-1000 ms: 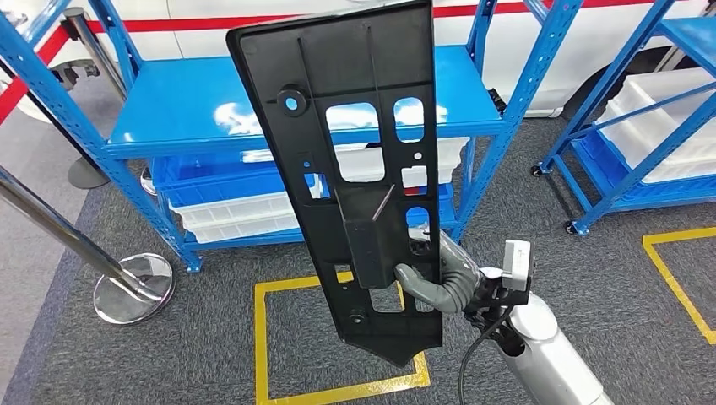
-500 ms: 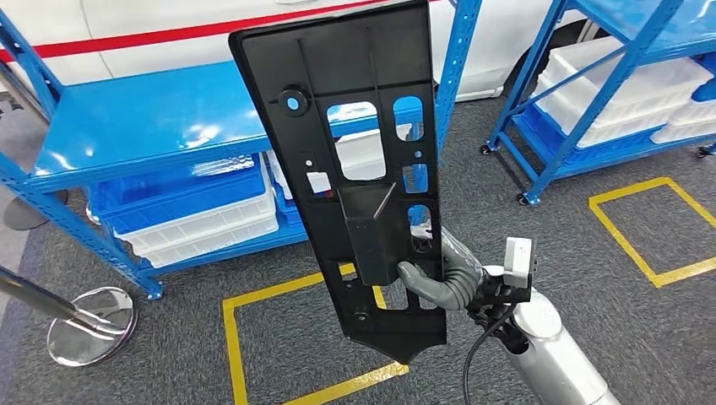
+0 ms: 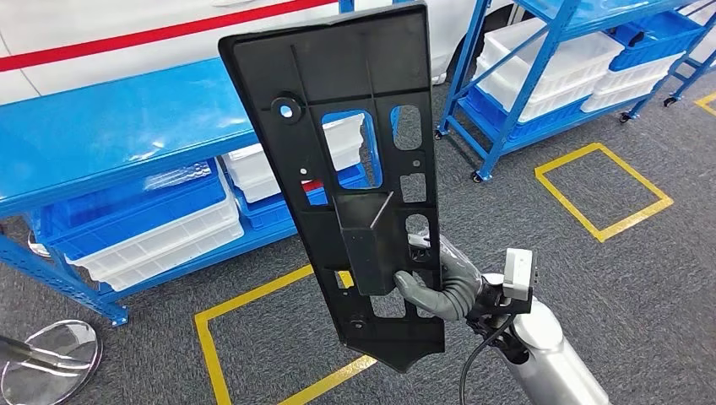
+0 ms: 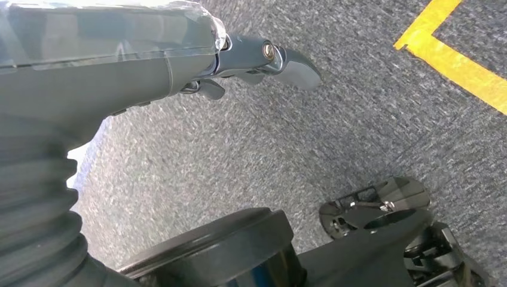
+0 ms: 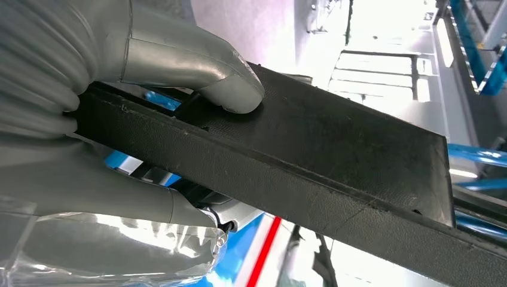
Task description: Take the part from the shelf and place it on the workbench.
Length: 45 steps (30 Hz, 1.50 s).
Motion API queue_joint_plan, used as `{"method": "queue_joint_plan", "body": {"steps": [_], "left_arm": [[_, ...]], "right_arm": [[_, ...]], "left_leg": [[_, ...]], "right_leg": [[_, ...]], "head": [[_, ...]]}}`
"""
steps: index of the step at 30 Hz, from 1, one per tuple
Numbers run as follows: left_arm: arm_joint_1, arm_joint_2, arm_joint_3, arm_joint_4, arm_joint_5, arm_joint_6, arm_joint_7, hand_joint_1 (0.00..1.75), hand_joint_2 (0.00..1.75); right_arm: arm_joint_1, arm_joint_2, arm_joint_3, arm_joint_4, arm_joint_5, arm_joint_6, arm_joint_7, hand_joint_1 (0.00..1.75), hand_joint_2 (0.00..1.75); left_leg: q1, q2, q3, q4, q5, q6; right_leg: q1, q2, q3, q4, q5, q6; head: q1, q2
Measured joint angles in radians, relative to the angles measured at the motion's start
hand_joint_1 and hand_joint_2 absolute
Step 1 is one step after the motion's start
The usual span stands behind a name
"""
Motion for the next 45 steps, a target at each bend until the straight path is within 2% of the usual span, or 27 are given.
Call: {"method": "queue_joint_plan", "body": {"steps": [2, 4, 6, 9, 10, 11, 13, 15, 17, 19, 21, 23, 25, 26, 27, 28, 30, 31, 32, 34, 35, 37, 39, 41, 42, 43, 45], "left_arm": [[-0.001, 0.001, 0.0, 0.0, 0.002, -0.001, 0.0, 0.0, 1.75], [-0.002, 0.001, 0.0, 0.0, 0.004, -0.001, -0.001, 0.0, 1.75], [-0.003, 0.002, 0.0, 0.0, 0.007, -0.001, -0.001, 0.0, 1.75], [-0.008, 0.003, 0.001, 0.0, 0.012, -0.001, -0.004, 0.0, 1.75], [-0.011, 0.003, 0.001, 0.0, 0.013, -0.001, -0.005, 0.0, 1.75], [-0.014, 0.003, 0.001, 0.0, 0.014, 0.0, -0.005, 0.0, 1.75], [-0.014, 0.003, 0.001, 0.0, 0.014, 0.001, 0.0, 0.0, 1.75], [-0.01, 0.005, 0.001, 0.0, 0.014, 0.002, 0.007, 0.0, 1.75], [-0.009, 0.007, 0.001, 0.0, 0.013, 0.002, 0.011, 0.0, 1.75], [-0.011, 0.005, 0.001, 0.0, 0.01, 0.001, 0.012, 0.0, 1.75], [-0.014, 0.004, 0.001, 0.001, 0.007, -0.001, 0.012, 0.0, 1.75], [-0.012, 0.003, 0.001, 0.001, 0.007, -0.004, 0.012, 0.0, 1.75], [-0.009, 0.004, 0.001, 0.001, 0.011, -0.005, 0.012, 0.0, 1.75], [-0.009, 0.004, 0.001, 0.001, 0.013, -0.004, 0.012, 0.0, 1.75], [-0.008, 0.005, 0.002, 0.001, 0.016, -0.004, 0.011, 0.0, 1.75], [-0.008, 0.005, 0.002, 0.001, 0.019, -0.004, 0.01, 0.0, 1.75], [-0.007, 0.005, 0.002, 0.001, 0.024, -0.002, 0.008, 0.0, 1.75], [-0.006, 0.005, 0.002, 0.001, 0.025, -0.001, 0.006, 0.0, 1.75], [-0.005, 0.006, 0.002, 0.001, 0.025, -0.001, 0.005, 0.0, 1.75], [-0.004, 0.006, 0.003, 0.001, 0.025, 0.001, 0.003, 0.0, 1.75], [-0.005, 0.006, 0.003, 0.001, 0.024, 0.001, 0.002, 0.0, 1.75], [-0.006, 0.006, 0.003, 0.001, 0.023, 0.002, 0.002, 0.0, 1.75], [-0.009, 0.006, 0.003, 0.001, 0.022, 0.002, 0.0, 0.0, 1.75], [-0.015, 0.006, 0.003, 0.001, 0.021, 0.001, 0.0, 0.0, 1.75], [-0.017, 0.006, 0.003, 0.001, 0.02, 0.001, 0.001, 0.0, 1.75], [-0.016, 0.006, 0.003, 0.001, 0.019, 0.0, 0.002, 0.0, 1.75], [-0.011, 0.006, 0.003, 0.001, 0.016, 0.0, 0.005, 0.0, 1.75]], "right_arm": [[-0.003, 0.0, -0.001, -0.007, 0.001, 0.001, 0.0, 1.71, 1.75], [-0.006, 0.0, -0.002, -0.011, 0.001, 0.003, 0.001, 1.71, 1.75], [-0.011, 0.0, -0.002, -0.014, 0.001, 0.004, 0.001, 1.71, 1.75], [-0.019, -0.001, -0.001, -0.015, 0.001, 0.005, 0.001, 1.71, 1.75], [-0.019, -0.001, 0.0, -0.014, 0.001, 0.006, 0.001, 1.71, 1.75], [-0.02, -0.001, 0.0, -0.013, 0.001, 0.006, 0.001, 1.71, 1.75], [-0.025, -0.001, 0.0, -0.01, 0.001, 0.008, 0.001, 1.71, 1.75], [-0.035, -0.001, 0.0, -0.008, 0.0, 0.01, 0.001, 1.71, 1.75], [-0.045, -0.003, -0.001, -0.005, -0.002, 0.01, 0.001, 1.71, 1.75], [-0.048, -0.003, -0.004, -0.001, -0.004, 0.01, 0.0, 1.71, 1.75], [-0.049, -0.002, -0.011, 0.0, -0.006, 0.009, -0.002, 1.71, 1.75], [-0.052, 0.0, -0.016, 0.002, -0.008, 0.009, -0.003, 1.71, 1.75], [-0.052, 0.0, -0.017, 0.004, -0.01, 0.012, -0.003, 1.71, 1.75], [-0.052, 0.0, -0.017, 0.006, -0.013, 0.014, -0.003, 1.71, 1.75], [-0.052, 0.0, -0.017, 0.009, -0.016, 0.016, -0.003, 1.71, 1.75], [-0.053, 0.0, -0.017, 0.011, -0.02, 0.019, -0.003, 1.71, 1.75], [-0.06, 0.0, -0.017, 0.017, -0.027, 0.022, -0.004, 1.71, 1.75], [-0.065, 0.0, -0.017, 0.02, -0.029, 0.024, -0.004, 1.71, 1.75], [-0.069, 0.0, -0.017, 0.023, -0.032, 0.025, -0.005, 1.71, 1.75], [-0.074, 0.0, -0.017, 0.03, -0.035, 0.027, -0.006, 1.71, 1.75], [-0.075, 0.0, -0.018, 0.032, -0.036, 0.029, -0.007, 1.71, 1.75], [-0.078, -0.001, -0.019, 0.036, -0.038, 0.031, -0.007, 1.71, 1.75], [-0.081, -0.002, -0.019, 0.037, -0.039, 0.033, -0.008, 1.71, 1.75], [-0.08, -0.002, -0.019, 0.039, -0.039, 0.033, -0.008, 1.71, 1.75], [-0.079, -0.002, -0.019, 0.04, -0.039, 0.033, -0.008, 1.71, 1.75], [-0.078, -0.002, -0.019, 0.041, -0.04, 0.033, -0.008, 1.71, 1.75], [-0.078, -0.002, -0.019, 0.041, -0.041, 0.033, -0.008, 1.71, 1.75]], "left_leg": [[-0.004, 0.013, -0.001, 0.003, -0.004, -0.011], [-0.005, 0.026, 0.003, 0.002, -0.005, -0.023], [-0.002, 0.005, -0.004, 0.026, -0.028, -0.034], [-0.001, -0.046, -0.08, 0.198, -0.122, -0.038], [-0.001, -0.051, -0.106, 0.256, -0.141, -0.037], [-0.002, -0.054, -0.118, 0.284, -0.14, -0.034], [-0.004, -0.062, -0.09, 0.224, -0.083, -0.024], [-0.003, -0.109, -0.038, 0.099, -0.022, -0.012], [-0.003, -0.15, -0.015, 0.032, -0.006, -0.007], [-0.004, -0.14, -0.012, 0.017, -0.004, -0.002], [0.0, -0.116, -0.009, 0.006, 0.006, 0.01], [0.002, -0.089, -0.008, -0.001, 0.012, 0.017], [0.002, -0.063, -0.012, -0.001, 0.013, 0.017], [0.002, -0.05, -0.013, 0.0, 0.013, 0.017], [0.002, -0.037, -0.013, 0.0, 0.012, 0.016], [0.002, -0.025, -0.012, 0.0, 0.011, 0.014], [-0.001, -0.005, -0.009, 0.002, 0.006, 0.007], [-0.004, 0.004, -0.009, 0.003, 0.004, 0.001], [-0.006, 0.013, -0.008, 0.003, 0.002, -0.005], [-0.007, 0.03, -0.006, 0.003, -0.001, -0.016], [-0.005, 0.026, -0.005, 0.006, -0.007, -0.023], [-0.002, -0.01, -0.023, 0.056, -0.044, -0.033], [-0.001, -0.048, -0.079, 0.181, -0.11, -0.036], [-0.002, -0.055, -0.128, 0.29, -0.144, -0.035], [-0.002, -0.055, -0.13, 0.295, -0.132, -0.033], [-0.002, -0.059, -0.115, 0.259, -0.1, -0.029], [-0.001, -0.096, -0.059, 0.127, -0.026, -0.018]], "right_leg": [[0.009, -0.014, 0.018, -0.042, 0.0, -0.017], [0.01, 0.005, 0.012, -0.042, 0.003, -0.031], [0.007, 0.022, 0.012, -0.048, 0.008, -0.044], [0.009, 0.045, 0.008, -0.051, 0.015, -0.057], [0.012, 0.054, 0.006, -0.049, 0.016, -0.059], [0.014, 0.065, 0.005, -0.048, 0.016, -0.06], [0.018, 0.089, 0.004, -0.043, 0.017, -0.06], [0.019, 0.113, 0.0, -0.038, 0.019, -0.057], [0.014, 0.134, -0.014, -0.034, 0.027, -0.045], [0.008, 0.154, -0.025, -0.035, 0.037, -0.029], [0.011, 0.127, -0.035, -0.02, 0.025, -0.02], [0.011, 0.076, -0.076, 0.068, -0.028, -0.014], [0.005, 0.056, -0.133, 0.195, -0.082, -0.007], [0.002, 0.053, -0.147, 0.23, -0.09, -0.004], [0.0, 0.049, -0.14, 0.226, -0.078, -0.002], [-0.002, 0.042, -0.112, 0.181, -0.051, -0.002], [0.003, 0.006, -0.031, 0.038, -0.001, -0.008], [0.008, -0.009, -0.005, -0.012, 0.01, -0.015], [0.013, -0.018, 0.007, -0.038, 0.01, -0.023], [0.018, -0.004, 0.003, -0.042, 0.008, -0.037], [0.016, 0.005, 0.003, -0.045, 0.01, -0.043], [0.013, 0.023, 0.004, -0.05, 0.014, -0.056], [0.014, 0.039, 0.003, -0.051, 0.015, -0.065], [0.018, 0.059, 0.003, -0.049, 0.015, -0.068], [0.019, 0.071, 0.003, -0.047, 0.015, -0.069], [0.02, 0.085, 0.003, -0.045, 0.015, -0.069], [0.021, 0.111, 0.002, -0.041, 0.016, -0.067]], "head": [[0.0, 0.0], [0.0, 0.0], [0.0, 0.0], [0.0, 0.0], [0.0, 0.0], [0.0, 0.0], [0.0, 0.0], [0.0, 0.0], [0.0, 0.0], [0.0, 0.0], [0.0, 0.0], [0.001, 0.0], [0.001, 0.0], [0.001, 0.0], [0.001, 0.0], [0.001, 0.0], [0.001, 0.0], [0.001, 0.0], [0.001, 0.0], [0.001, 0.0], [0.001, 0.0], [0.001, 0.0], [0.001, 0.0], [0.001, 0.0], [0.001, 0.0], [0.001, 0.0], [0.001, 0.0]]}}
